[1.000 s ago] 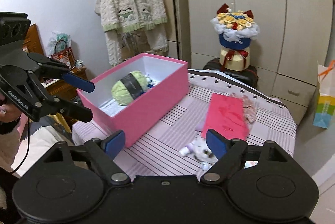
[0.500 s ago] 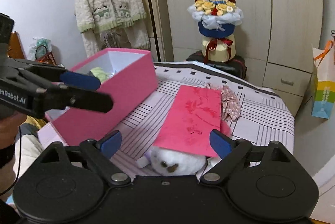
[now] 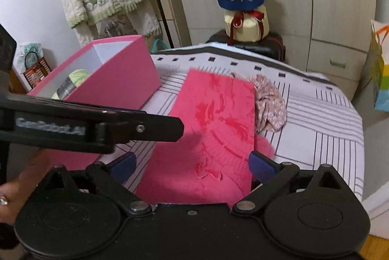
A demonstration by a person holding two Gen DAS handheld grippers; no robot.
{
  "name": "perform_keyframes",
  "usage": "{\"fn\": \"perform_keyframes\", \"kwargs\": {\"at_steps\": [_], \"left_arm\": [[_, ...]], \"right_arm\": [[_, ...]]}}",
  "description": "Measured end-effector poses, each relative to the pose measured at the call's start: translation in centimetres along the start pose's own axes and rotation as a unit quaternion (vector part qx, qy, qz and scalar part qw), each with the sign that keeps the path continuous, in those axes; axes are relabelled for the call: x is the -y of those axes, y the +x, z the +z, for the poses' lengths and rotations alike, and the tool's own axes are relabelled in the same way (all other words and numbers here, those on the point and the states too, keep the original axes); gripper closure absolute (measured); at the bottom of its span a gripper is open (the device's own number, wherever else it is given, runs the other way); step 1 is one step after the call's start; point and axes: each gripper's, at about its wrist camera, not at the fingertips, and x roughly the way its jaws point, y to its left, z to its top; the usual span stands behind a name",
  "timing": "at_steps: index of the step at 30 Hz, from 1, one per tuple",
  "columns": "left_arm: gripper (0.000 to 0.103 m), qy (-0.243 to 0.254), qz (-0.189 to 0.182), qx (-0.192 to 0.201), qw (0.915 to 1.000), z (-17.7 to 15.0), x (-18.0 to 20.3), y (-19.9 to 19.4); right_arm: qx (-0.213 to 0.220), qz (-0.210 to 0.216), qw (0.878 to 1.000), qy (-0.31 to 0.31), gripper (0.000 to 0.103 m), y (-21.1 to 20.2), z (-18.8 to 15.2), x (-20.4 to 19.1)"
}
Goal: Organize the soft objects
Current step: 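Grasp the pink envelope edge with the left gripper, then lift the pink envelope with the left gripper toward the box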
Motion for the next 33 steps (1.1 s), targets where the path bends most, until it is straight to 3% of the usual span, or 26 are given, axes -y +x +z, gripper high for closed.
{"fn": "perform_keyframes", "kwargs": {"at_steps": [6, 11, 15, 19, 22, 25, 27, 33], "left_arm": [[0.058, -0.013, -0.001, -0.010, 0.9999, -0.5, -0.7, 1.5], [0.076, -0.011, -0.017, -0.018, 0.9996, -0.8, -0.7, 1.9], [0.076, -0.028, -0.031, -0.018, 0.9990, -0.9, -0.8, 2.1], [0.076, -0.060, -0.041, -0.024, 0.9970, -1.0, -1.6, 2.4], [0.072, -0.082, -0.046, -0.028, 0.9952, -1.1, -2.2, 2.6], [0.072, -0.084, -0.043, -0.027, 0.9952, -1.2, -2.1, 2.7], [0.070, -0.085, -0.040, -0.028, 0.9952, -1.1, -2.0, 2.8], [0.068, -0.083, -0.042, -0.028, 0.9952, -1.0, -1.1, 2.9]], "right_arm": [[-0.017, -0.010, 1.000, 0.020, 0.003, 1.4, 0.1, 1.1], [-0.020, 0.008, 0.998, 0.053, 0.005, 1.8, 0.0, 2.5], [-0.012, 0.016, 0.998, 0.052, 0.020, 1.4, -0.2, 2.6], [-0.010, 0.015, 0.999, 0.035, 0.025, 1.1, -0.3, 1.8], [0.002, 0.019, 0.999, 0.041, 0.025, 0.5, -0.3, 1.9], [0.003, 0.012, 0.999, 0.037, 0.014, -0.2, -0.3, 2.2], [0.006, 0.002, 1.000, 0.027, 0.011, -0.6, -0.3, 2.3], [-0.043, 0.017, 0.999, -0.015, 0.008, 0.6, 0.7, 1.0]]}}
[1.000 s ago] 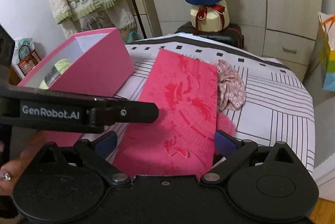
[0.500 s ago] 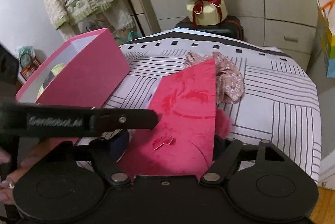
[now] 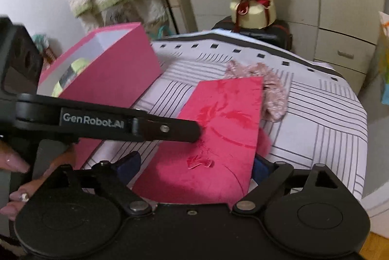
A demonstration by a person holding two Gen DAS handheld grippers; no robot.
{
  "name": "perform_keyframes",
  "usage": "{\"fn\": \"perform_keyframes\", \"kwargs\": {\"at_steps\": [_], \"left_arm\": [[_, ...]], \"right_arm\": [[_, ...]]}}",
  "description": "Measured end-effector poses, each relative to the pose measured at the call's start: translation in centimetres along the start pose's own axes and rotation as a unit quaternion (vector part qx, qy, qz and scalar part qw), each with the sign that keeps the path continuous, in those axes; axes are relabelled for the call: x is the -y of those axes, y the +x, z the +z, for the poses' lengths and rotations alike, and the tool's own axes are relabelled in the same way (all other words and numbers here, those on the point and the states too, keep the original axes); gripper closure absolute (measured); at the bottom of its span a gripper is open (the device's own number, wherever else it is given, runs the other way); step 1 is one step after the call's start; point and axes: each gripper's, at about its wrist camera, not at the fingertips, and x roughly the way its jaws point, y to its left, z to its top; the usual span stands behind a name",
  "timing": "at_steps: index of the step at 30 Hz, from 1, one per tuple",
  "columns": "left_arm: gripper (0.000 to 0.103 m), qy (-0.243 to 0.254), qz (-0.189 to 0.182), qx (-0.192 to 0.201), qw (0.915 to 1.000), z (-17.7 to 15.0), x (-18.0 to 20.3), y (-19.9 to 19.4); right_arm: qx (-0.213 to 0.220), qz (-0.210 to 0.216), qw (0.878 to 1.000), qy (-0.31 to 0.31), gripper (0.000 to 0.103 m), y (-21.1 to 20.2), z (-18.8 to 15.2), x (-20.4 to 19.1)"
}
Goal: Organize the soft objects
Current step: 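Lift the pink envelope with the left gripper toward the box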
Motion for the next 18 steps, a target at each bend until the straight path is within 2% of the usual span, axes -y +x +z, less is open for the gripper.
{"fn": "perform_keyframes", "kwargs": {"at_steps": [4, 12, 18], "left_arm": [[0.072, -0.004, 0.007, 0.011, 0.9999, -0.4, 0.4, 0.0], [0.072, 0.004, 0.009, 0.035, 0.9994, -1.3, 1.1, -0.7], [0.072, 0.025, -0.004, 0.050, 0.9984, -1.9, 2.2, -2.9]], "right_arm": [[-0.022, -0.039, 0.999, -0.009, 0.008, 1.4, 0.2, -0.2], [0.011, -0.040, 0.999, 0.018, 0.009, 0.3, -0.9, -0.2], [0.039, -0.054, 0.998, 0.019, 0.010, -2.1, -1.4, -1.6]]}}
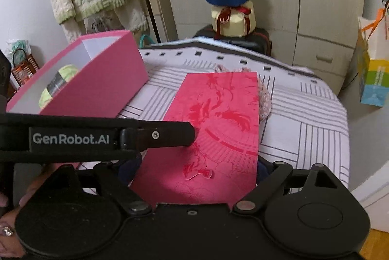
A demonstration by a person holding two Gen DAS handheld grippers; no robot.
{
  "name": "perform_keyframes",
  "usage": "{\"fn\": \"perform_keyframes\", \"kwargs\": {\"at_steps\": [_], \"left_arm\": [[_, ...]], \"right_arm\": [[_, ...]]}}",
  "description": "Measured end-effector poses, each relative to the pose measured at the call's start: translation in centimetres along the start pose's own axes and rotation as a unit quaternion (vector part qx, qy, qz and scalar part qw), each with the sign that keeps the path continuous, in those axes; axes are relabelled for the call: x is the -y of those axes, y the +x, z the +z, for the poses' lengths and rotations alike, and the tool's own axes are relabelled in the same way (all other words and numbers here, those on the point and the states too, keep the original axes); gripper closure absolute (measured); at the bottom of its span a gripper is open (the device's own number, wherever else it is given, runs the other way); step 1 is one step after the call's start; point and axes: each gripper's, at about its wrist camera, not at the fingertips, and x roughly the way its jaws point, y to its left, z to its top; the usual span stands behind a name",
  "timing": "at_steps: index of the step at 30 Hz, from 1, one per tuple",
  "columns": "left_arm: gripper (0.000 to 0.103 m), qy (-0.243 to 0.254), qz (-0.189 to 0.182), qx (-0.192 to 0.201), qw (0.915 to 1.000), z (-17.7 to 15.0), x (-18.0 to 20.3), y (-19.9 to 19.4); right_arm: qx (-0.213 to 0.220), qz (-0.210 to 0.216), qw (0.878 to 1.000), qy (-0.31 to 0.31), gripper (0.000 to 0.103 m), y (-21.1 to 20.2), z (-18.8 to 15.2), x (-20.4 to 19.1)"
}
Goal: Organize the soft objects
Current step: 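Lift the pink envelope with the left gripper toward the box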
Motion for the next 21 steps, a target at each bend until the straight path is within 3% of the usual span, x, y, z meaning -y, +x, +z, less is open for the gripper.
{"fn": "perform_keyframes", "kwargs": {"at_steps": [8, 21], "left_arm": [[0.072, 0.033, -0.009, 0.009, 0.9994, -1.3, 1.2, -4.6], [0.072, 0.077, -0.021, 0.003, 0.9968, -6.1, 1.1, -14.7]], "right_arm": [[0.029, -0.011, 0.999, -0.012, 0.010, -3.9, -1.3, -3.0], [0.036, 0.006, 0.999, -0.032, 0.010, -10.1, -5.9, -10.3]]}}
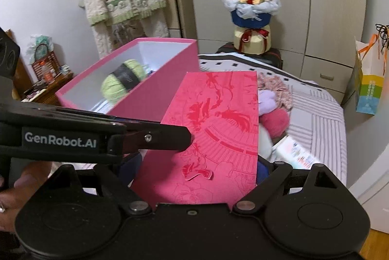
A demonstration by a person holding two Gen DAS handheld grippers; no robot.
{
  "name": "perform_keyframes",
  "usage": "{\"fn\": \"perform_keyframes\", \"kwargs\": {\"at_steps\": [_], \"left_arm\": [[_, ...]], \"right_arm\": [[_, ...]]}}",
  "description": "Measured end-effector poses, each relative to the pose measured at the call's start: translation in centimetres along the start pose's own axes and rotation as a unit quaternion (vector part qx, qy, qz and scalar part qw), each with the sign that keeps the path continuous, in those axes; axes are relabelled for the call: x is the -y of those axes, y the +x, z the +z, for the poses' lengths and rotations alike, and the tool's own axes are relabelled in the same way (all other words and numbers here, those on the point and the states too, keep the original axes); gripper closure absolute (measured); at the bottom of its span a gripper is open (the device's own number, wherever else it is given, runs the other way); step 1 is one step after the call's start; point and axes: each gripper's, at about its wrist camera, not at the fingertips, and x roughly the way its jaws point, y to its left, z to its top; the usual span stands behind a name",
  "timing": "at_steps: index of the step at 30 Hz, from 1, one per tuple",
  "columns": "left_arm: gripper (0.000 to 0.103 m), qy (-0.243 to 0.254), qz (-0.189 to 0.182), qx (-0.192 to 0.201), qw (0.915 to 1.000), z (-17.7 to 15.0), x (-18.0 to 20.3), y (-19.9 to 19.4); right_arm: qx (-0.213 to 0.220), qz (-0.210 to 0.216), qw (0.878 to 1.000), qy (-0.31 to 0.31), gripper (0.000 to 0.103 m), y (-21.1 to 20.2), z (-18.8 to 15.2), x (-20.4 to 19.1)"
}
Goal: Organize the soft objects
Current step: 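Lift the pink envelope with the left gripper toward the box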
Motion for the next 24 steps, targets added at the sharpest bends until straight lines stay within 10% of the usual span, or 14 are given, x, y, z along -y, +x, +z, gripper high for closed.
{"fn": "perform_keyframes", "kwargs": {"at_steps": [24], "left_arm": [[0.072, 0.017, 0.063, 0.049, 0.9967, 0.3, -5.7, -12.6]], "right_arm": [[0.037, 0.073, 0.996, -0.025, 0.013, 0.3, 3.2, -11.8]]}}
